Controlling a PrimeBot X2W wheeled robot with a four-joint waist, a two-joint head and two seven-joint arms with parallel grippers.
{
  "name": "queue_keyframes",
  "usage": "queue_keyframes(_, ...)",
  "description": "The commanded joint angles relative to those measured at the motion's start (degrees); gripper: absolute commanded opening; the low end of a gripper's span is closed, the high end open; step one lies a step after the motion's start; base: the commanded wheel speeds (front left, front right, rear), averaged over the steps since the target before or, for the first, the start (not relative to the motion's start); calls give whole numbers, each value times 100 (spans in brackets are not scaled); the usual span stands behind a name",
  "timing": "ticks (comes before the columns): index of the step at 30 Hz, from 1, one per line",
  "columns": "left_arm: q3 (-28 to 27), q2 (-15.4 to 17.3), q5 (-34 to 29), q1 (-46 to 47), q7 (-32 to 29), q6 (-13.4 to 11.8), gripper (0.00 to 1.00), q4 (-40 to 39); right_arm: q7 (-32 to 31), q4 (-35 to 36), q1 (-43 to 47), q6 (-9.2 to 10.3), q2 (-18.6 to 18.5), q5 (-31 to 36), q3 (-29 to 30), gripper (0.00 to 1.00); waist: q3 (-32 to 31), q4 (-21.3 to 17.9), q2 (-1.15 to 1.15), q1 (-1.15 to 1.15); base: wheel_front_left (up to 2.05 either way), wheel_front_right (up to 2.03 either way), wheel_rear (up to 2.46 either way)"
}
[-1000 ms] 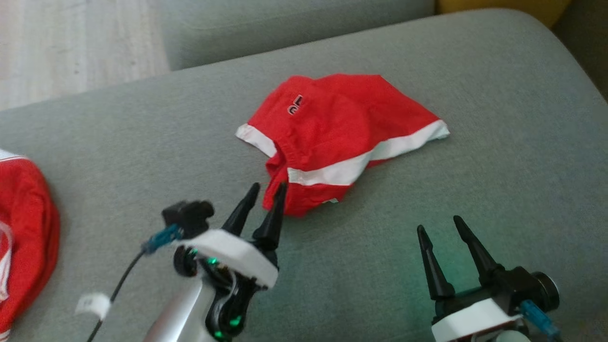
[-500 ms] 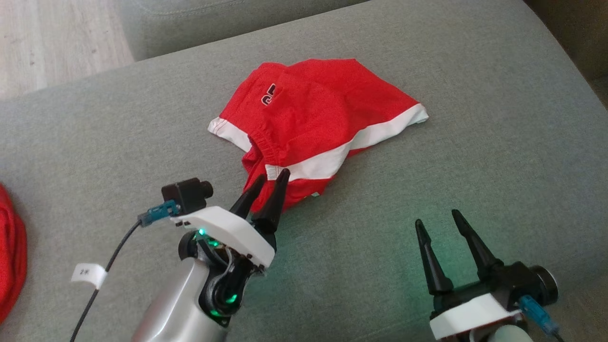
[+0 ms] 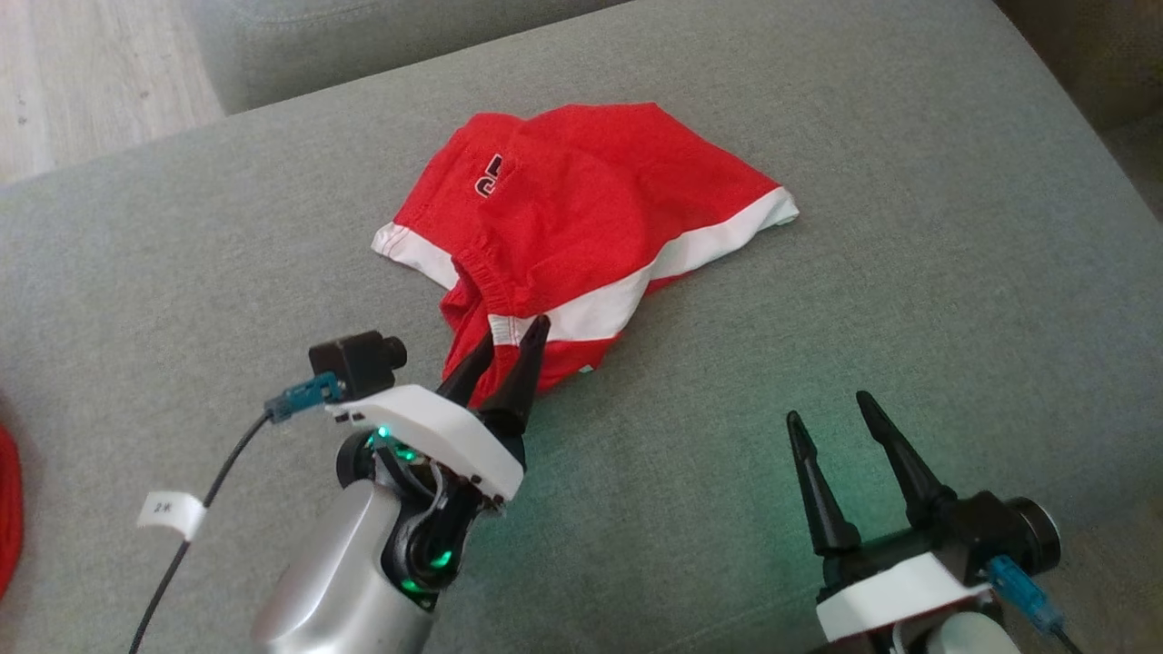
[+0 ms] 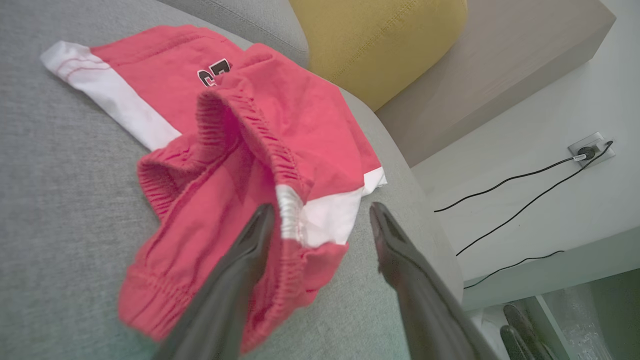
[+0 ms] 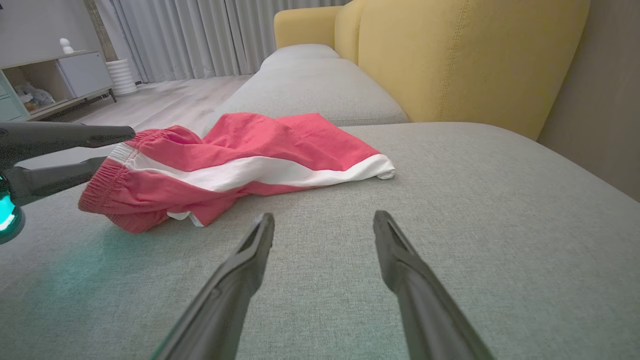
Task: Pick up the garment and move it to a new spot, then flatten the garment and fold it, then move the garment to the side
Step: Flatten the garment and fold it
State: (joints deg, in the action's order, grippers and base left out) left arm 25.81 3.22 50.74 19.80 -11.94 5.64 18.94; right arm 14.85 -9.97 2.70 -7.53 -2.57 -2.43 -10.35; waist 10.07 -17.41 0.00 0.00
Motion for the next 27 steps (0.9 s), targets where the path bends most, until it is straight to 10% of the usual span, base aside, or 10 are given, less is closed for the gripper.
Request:
queue_keyframes(1, -167, 59, -63, 300, 90, 47, 36, -150, 15, 168, -183, 4, -31, 48, -119, 100, 19, -3, 0, 0, 0, 0, 0)
queue_keyframes(3, -154, 61, -67, 330, 132, 63, 0, -115, 15, 174, -194, 4, -31, 49, -106, 100, 42, 6, 0, 0, 0, 0, 0)
queue_keyframes(27, -475, 700, 206, -298, 884, 116, 0, -914, 15, 1, -121, 4, -31, -175, 27, 100, -247, 1413, 0, 0, 0, 0, 0)
